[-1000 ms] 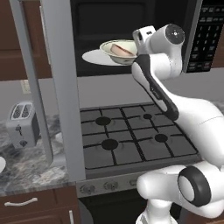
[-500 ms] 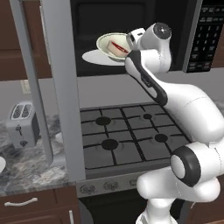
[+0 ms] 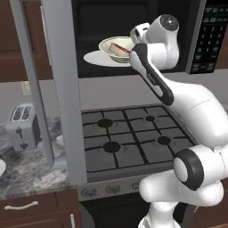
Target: Remove the apple from the bowl and place it on the small plate. Then place the bowl with only the steak in the microwave, close the door, and press the start button to microwave the steak.
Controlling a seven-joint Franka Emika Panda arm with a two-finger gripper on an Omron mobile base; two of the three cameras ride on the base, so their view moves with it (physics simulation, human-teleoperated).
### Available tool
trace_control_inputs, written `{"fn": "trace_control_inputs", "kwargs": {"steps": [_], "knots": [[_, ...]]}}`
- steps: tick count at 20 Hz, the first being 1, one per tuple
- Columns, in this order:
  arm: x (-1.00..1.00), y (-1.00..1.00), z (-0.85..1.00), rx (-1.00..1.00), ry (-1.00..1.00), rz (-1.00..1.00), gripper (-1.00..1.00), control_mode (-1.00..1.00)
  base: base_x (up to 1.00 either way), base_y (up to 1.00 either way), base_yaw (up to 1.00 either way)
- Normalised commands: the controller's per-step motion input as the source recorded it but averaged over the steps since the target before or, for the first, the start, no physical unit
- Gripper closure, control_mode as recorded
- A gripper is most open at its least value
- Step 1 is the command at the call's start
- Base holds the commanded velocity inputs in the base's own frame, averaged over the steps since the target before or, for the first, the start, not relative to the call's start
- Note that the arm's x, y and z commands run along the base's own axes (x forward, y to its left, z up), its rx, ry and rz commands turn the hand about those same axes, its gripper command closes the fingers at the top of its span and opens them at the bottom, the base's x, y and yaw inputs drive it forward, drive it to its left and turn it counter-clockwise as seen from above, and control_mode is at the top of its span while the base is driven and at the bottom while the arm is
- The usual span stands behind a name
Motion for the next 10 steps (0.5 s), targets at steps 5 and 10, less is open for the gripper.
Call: {"fn": "trace_control_inputs", "kwargs": {"steps": [5, 10], "knots": [[-0.74, 0.02, 0.00, 0.00, -0.33, 0.00, -1.00, -1.00, 0.00, 0.00, 0.00], [-0.91, 0.00, 0.00, -0.02, -0.46, 0.00, -1.00, -1.00, 0.00, 0.00, 0.00]]}}
